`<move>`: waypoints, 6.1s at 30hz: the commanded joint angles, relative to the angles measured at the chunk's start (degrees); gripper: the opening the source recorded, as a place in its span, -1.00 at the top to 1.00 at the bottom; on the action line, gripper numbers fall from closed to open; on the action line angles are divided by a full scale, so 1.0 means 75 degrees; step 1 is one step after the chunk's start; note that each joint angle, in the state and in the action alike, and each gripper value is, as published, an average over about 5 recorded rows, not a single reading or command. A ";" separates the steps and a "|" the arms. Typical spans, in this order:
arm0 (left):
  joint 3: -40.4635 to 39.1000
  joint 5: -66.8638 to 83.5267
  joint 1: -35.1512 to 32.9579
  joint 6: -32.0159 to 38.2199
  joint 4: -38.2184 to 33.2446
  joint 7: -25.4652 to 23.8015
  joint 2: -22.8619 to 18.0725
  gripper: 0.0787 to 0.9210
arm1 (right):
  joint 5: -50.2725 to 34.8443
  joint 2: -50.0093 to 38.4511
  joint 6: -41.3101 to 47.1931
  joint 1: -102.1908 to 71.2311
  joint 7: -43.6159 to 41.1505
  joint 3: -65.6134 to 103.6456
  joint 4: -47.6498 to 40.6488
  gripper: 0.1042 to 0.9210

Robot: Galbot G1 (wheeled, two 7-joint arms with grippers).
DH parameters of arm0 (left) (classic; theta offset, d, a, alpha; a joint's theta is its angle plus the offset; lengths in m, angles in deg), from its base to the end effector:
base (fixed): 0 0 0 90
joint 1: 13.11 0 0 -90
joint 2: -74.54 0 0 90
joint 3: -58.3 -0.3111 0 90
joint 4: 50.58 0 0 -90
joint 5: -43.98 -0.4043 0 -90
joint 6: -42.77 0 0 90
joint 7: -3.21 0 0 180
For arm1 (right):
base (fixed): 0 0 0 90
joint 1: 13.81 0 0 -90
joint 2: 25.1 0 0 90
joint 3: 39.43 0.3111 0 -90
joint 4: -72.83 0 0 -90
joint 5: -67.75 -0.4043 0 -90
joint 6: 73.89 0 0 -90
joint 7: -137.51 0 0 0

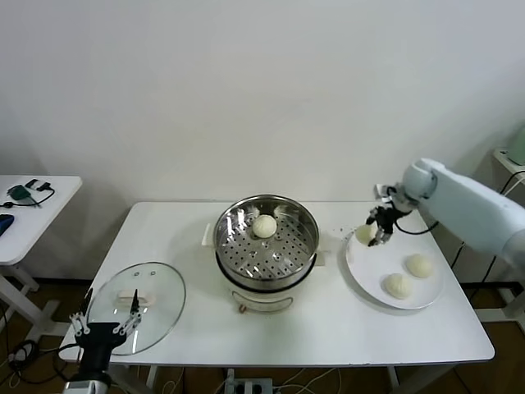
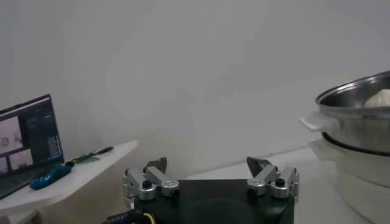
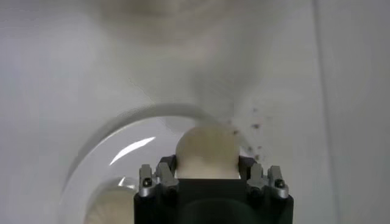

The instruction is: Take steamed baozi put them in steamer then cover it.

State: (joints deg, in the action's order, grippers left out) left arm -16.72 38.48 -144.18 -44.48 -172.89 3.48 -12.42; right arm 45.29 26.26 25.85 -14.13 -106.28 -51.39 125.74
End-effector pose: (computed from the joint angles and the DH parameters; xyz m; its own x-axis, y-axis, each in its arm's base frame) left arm 0.1896 0.0932 -0.2849 -0.9804 -0.1809 0.0783 -0.1497 0.9419 0.3008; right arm 0.6301 -0.1001 -0.0704 -0.2312 -0.2250 0.9465 -0.9727 0.0336 -0.2296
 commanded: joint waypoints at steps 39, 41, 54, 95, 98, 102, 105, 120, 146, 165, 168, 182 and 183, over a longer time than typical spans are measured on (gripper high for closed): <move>-0.0310 -0.0168 -0.0221 0.0152 -0.0029 -0.0119 0.0225 -0.77 | -0.3113 0.4036 0.2134 0.0561 0.2533 -0.2284 0.1692 -0.34; -0.0308 -0.0167 -0.0218 0.0152 -0.0016 -0.0121 0.0224 -0.77 | -0.3060 0.4085 0.2128 0.0500 0.2510 -0.2284 0.1603 -0.34; -0.0303 -0.0169 -0.0121 0.0121 0.0046 -0.0128 0.0221 -0.77 | -0.3084 0.3868 0.2036 0.0605 0.2220 -0.2133 0.1554 -0.73; -0.0308 -0.0481 0.0091 -0.0154 0.0045 -0.0223 -0.0040 -0.77 | 0.2543 -0.2859 0.0297 -0.2992 0.0184 0.1438 0.2034 -0.76; -0.0321 -0.0508 0.0117 -0.0170 0.0085 -0.0222 -0.0063 -0.77 | 0.2778 -0.2593 0.0190 -0.3347 0.0184 0.1736 0.1620 -0.76; -0.0321 -0.0529 0.0180 -0.0214 0.0119 -0.0225 -0.0090 -0.77 | 0.3016 -0.2264 0.0104 -0.3633 0.0175 0.1927 0.1231 -0.76; -0.0291 -0.0539 0.0237 -0.0250 0.0136 -0.0235 -0.0088 -0.77 | 0.3076 -0.2078 0.0096 -0.3753 0.0167 0.1997 0.1074 -0.76; -0.0270 -0.0552 0.0312 -0.0272 0.0181 -0.0223 -0.0093 -0.77 | 0.3115 -0.1459 0.0015 -0.3792 0.0128 0.2165 0.0600 -0.74; -0.0297 -0.0550 0.0182 -0.0230 0.0188 -0.0219 -0.0068 -0.77 | 0.2981 -0.0448 -0.4254 0.1754 -0.0061 -0.1723 0.1548 -0.38; -0.0399 -0.0565 0.0217 -0.0259 0.0219 -0.0250 0.0137 -0.77 | 0.4151 0.2390 -0.5585 0.1902 -0.0089 -0.1203 0.3571 -0.39; -0.0385 -0.0557 0.0177 -0.0263 0.0170 -0.0274 0.0152 -0.77 | 0.4433 0.2809 -0.5566 0.1342 -0.0121 -0.1012 0.3532 -0.39; -0.0378 -0.0526 0.0148 -0.0287 0.0157 -0.0293 0.0243 -0.77 | 0.4512 0.3643 -0.5495 0.0280 -0.0258 -0.1201 0.3307 -0.39; -0.0369 -0.0521 0.0146 -0.0287 0.0162 -0.0297 0.0258 -0.77 | 0.4510 0.3639 -0.5503 0.0264 -0.0260 -0.1219 0.3314 -0.39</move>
State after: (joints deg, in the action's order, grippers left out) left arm -19.60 34.47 -143.00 -46.51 -171.62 1.38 -10.94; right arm 77.65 49.09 -14.67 -8.97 -107.89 -60.45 150.14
